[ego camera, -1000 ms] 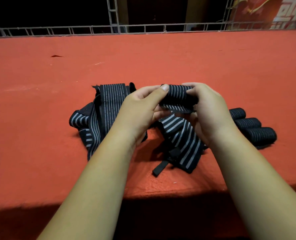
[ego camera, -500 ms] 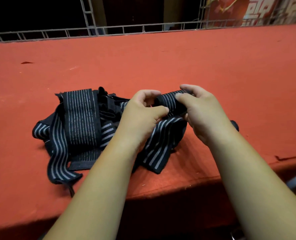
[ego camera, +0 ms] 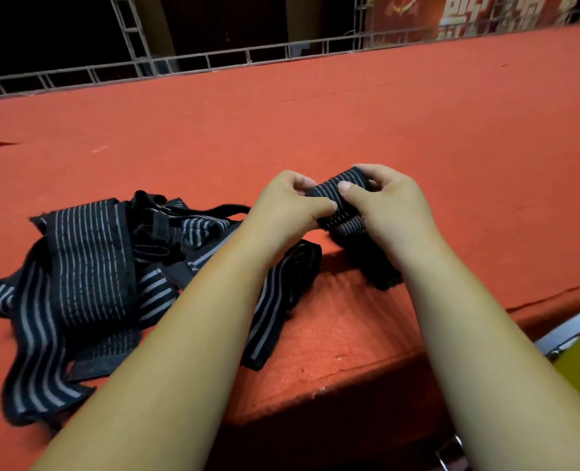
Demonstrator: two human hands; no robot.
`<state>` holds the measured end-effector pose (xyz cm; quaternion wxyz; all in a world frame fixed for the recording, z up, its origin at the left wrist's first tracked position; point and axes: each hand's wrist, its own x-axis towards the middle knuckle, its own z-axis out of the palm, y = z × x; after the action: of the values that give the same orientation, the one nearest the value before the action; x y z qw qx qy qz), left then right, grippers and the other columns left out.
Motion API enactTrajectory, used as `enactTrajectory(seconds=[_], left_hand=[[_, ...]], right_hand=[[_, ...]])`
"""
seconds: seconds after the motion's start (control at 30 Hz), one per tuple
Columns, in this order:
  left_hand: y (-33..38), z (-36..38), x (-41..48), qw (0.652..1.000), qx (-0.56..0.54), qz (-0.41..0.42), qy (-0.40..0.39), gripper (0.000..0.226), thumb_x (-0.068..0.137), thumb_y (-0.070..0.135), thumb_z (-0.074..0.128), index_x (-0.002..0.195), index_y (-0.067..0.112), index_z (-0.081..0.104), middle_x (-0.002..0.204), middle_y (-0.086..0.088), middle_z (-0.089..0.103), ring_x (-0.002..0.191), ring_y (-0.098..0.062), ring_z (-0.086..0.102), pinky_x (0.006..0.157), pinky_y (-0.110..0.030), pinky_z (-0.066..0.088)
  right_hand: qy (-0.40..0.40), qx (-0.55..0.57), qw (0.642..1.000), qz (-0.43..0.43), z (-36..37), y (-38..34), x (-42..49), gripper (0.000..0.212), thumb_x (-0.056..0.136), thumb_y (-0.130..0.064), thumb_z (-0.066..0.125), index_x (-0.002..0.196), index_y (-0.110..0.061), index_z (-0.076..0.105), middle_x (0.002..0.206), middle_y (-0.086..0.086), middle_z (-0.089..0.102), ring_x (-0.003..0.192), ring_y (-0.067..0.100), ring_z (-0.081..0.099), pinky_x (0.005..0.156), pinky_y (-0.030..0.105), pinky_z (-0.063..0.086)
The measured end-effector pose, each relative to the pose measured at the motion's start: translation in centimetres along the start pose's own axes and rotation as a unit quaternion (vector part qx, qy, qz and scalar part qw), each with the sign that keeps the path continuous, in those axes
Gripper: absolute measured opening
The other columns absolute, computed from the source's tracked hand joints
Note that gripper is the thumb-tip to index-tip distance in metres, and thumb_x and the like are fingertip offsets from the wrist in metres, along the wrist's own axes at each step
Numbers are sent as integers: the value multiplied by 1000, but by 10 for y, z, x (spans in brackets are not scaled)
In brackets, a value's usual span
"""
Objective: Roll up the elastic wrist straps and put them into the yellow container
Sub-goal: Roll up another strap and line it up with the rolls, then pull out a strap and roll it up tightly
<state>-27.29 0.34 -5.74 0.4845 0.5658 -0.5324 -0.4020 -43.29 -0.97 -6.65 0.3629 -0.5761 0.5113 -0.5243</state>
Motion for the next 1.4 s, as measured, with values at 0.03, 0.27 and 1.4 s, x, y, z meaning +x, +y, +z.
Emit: enactTrajectory(seconds=[0.03,0.27,1.4], left_hand=[[-1,3,8,1000,-11,-7,-6,46,83,4,83,122,7,59,123,-20,69,104,-29,78,91,-48,67],[-17,17,59,998,-28,-50,-7,34,95,-6,72,126,2,60,121,-17,72,107,-28,79,95,-44,66],[-23,-17,50,988,135,-59,37,34,96,3,55,93,32,72,109,6,79,110,-23,75,107,-45,58]], right_hand=[[4,-7,1000,2,0,2,6,37,101,-23,76,138,-23,71,116,-7,74,92,5,72,64,7,51],[8,-71,997,16,11,13,38,40,105,-18,58,144,-23,63,126,-4,71,88,12,71,54,9,44],[103,-23,993,56,46,15,31,38,94,-6,46,104,-24,78,90,-10,76,85,22,72,81,36,57]])
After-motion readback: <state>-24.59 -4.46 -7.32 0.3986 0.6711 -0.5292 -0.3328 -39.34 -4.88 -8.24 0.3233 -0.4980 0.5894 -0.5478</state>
